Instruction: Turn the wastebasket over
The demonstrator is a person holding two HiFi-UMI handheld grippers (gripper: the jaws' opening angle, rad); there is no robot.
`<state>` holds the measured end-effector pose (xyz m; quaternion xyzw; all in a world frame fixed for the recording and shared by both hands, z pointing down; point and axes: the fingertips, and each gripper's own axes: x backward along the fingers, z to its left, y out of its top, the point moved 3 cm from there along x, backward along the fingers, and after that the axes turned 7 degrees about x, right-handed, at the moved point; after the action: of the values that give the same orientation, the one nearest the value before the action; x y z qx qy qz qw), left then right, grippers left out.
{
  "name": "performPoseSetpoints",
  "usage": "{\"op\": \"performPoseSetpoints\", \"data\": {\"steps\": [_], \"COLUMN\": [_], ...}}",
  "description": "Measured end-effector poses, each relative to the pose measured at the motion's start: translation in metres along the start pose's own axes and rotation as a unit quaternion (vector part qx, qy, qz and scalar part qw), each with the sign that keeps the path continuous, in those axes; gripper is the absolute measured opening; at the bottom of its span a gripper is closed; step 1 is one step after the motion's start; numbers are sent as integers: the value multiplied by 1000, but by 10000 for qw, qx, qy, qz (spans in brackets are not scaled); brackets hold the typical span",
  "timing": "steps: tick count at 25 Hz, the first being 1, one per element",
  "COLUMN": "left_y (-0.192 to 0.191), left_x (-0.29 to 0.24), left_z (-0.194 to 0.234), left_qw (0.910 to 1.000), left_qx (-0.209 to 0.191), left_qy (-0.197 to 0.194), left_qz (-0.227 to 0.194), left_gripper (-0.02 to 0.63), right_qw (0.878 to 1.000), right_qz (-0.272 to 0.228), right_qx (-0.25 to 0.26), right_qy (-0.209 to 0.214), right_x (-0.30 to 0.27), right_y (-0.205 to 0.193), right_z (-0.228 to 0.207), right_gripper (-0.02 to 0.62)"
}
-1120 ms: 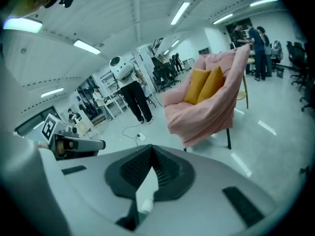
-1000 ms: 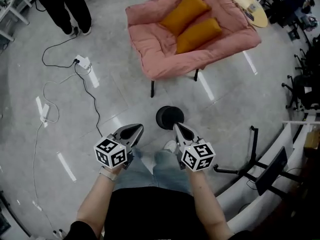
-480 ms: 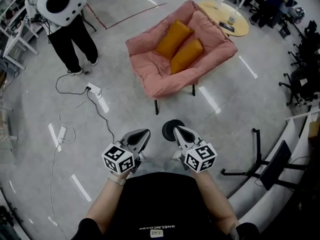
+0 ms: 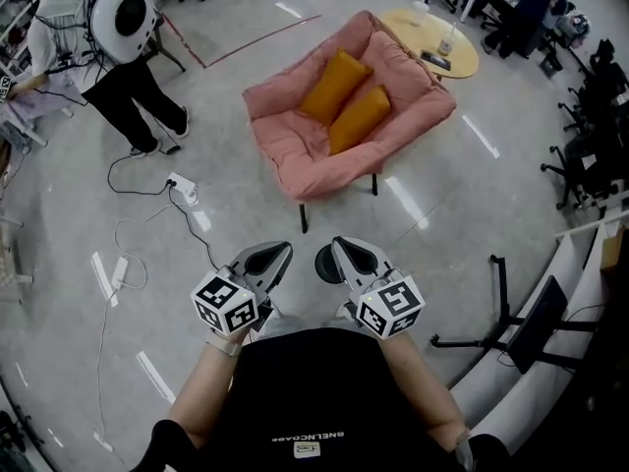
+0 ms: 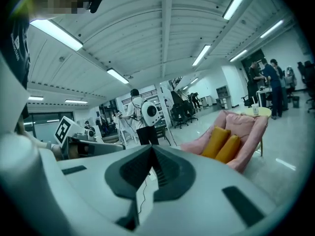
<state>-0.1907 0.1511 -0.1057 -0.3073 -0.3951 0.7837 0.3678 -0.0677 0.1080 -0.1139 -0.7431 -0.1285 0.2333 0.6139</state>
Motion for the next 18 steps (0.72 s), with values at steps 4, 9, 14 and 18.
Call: {"op": "performPoseSetpoints", "data": {"steps": [4, 9, 14, 18], "left_y": [9, 20, 29, 31], "left_x": [2, 3, 4, 4], "left_z": [1, 1, 4, 8], "left_qw": [9998, 9992, 9990, 9991], "left_qx": [-103, -298, -286, -281], "left_qy": [-23, -160, -234, -238], "left_qz": [-148, -215, -237, -221], "left_gripper": [14, 14, 14, 14], "right_qw": [9999, 9997, 9991, 9992], "right_qz": [-54, -50, 4, -9], "right_qx": [104, 194, 346, 326], "right_qy": [-16, -112, -227, -236], "right_x": [-3, -7, -12, -14], "right_y": [5, 10, 16, 17], "right_z": [0, -6, -10, -11], "right_gripper": [9, 8, 9, 9]}}
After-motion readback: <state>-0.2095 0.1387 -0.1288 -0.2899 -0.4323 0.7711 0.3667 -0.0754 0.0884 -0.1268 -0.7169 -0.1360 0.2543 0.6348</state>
